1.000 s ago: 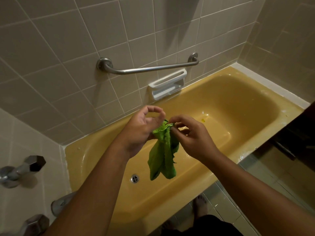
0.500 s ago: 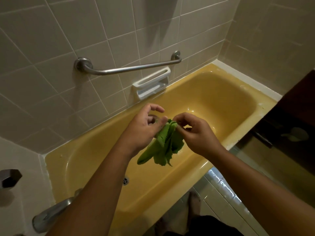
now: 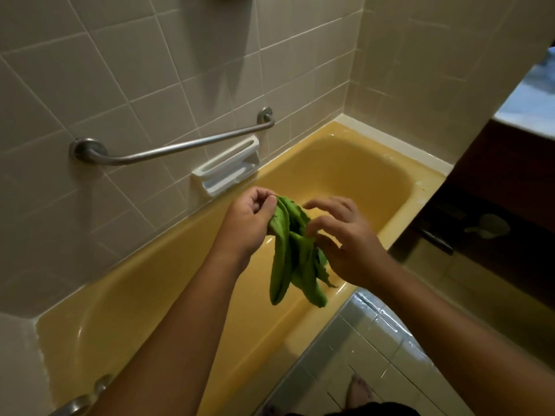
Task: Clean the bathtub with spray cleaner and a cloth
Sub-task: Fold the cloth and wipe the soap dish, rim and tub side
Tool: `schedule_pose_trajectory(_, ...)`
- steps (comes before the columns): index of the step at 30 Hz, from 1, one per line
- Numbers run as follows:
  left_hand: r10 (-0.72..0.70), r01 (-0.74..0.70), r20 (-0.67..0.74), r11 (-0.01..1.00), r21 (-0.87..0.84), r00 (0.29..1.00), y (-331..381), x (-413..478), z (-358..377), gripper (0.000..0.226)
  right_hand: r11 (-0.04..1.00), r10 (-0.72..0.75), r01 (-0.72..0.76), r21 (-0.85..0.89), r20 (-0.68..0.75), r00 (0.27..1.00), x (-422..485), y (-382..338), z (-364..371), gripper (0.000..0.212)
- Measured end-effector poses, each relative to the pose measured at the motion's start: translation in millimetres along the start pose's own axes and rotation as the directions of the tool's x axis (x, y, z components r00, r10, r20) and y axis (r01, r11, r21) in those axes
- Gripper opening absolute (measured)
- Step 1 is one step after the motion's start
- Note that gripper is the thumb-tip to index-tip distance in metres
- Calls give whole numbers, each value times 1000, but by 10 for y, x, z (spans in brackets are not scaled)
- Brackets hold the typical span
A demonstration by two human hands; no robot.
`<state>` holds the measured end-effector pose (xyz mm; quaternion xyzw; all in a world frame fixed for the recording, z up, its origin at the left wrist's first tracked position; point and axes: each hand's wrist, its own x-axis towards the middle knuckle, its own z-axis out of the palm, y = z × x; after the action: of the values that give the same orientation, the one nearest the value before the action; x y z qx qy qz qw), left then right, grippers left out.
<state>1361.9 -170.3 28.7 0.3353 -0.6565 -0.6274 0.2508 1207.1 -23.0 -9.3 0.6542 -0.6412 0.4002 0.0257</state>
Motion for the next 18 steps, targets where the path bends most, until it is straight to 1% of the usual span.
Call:
schedule_pose_trajectory(1,-18,18,-34,1000,-5,999,9,55,105,13,999,-32,34,-34,56,998,-99,105,-51,9)
schedule_pose_trajectory(2,-37,36,-60,999,-18,998,22,115,208,13,996,-40,50,-68,147,988,-211,201,-98,10)
schedule_pose_trajectory(3,-58,55,-76,998,-41,995,42,176,309,14,991,-21,55,-121,265,964,-333,314,-137,11)
schedule_pose_trajectory(4,-79,73,-84,995,-73,993,74,233,406,14,979,17,65,-192,397,918,-454,436,-171,12)
schedule_pose_trajectory(5,-99,89,-88,990,-112,991,114,287,486,14,963,82,70,-259,534,842,-573,549,-193,13)
schedule_pose_trajectory(6,-116,101,-85,981,-163,990,161,333,558,15,947,167,60,-315,645,746,-691,644,-215,16)
schedule_pose_trajectory(7,-124,107,-67,971,-214,990,210,371,622,15,940,236,27,-340,704,670,-796,735,-246,20)
schedule_pose_trajectory(8,-125,113,-30,959,-262,992,259,400,684,15,943,287,-55,-327,724,627,-845,804,-303,25)
schedule_pose_trajectory(9,-117,119,23,949,-293,993,310,416,754,14,950,313,-209,-233,695,647,-867,862,-366,26)
schedule_pose_trajectory(10,-106,126,83,946,-300,991,359,424,832,12,919,349,-386,-78,616,706,-856,895,-440,22)
schedule_pose_trajectory(11,-94,131,142,950,-282,985,408,423,918,11,850,411,-517,102,487,771,-830,935,-509,14)
schedule_pose_trajectory(12,-84,132,192,959,-251,978,450,424,1004,10,770,491,-584,256,347,799,-774,981,-578,9)
schedule_pose_trajectory(13,-76,130,238,967,-219,968,491,425,1085,10,693,568,-622,364,255,783,-691,1023,-651,15)
schedule_pose_trajectory(14,-69,127,282,973,-193,957,530,432,1153,10,631,611,-638,442,223,759,-589,1057,-733,27)
schedule_pose_trajectory(15,-62,124,328,977,-171,943,566,447,1206,9,594,613,-635,493,234,755,-482,1105,-817,42)
schedule_pose_trajectory(17,-59,125,415,983,-135,908,652,474,1297,9,579,503,-593,560,327,800,-281,1166,-1010,73)
schedule_pose_trajectory(18,-61,126,450,985,-115,891,698,487,1336,10,576,424,-575,582,388,818,-195,1172,-1104,83)
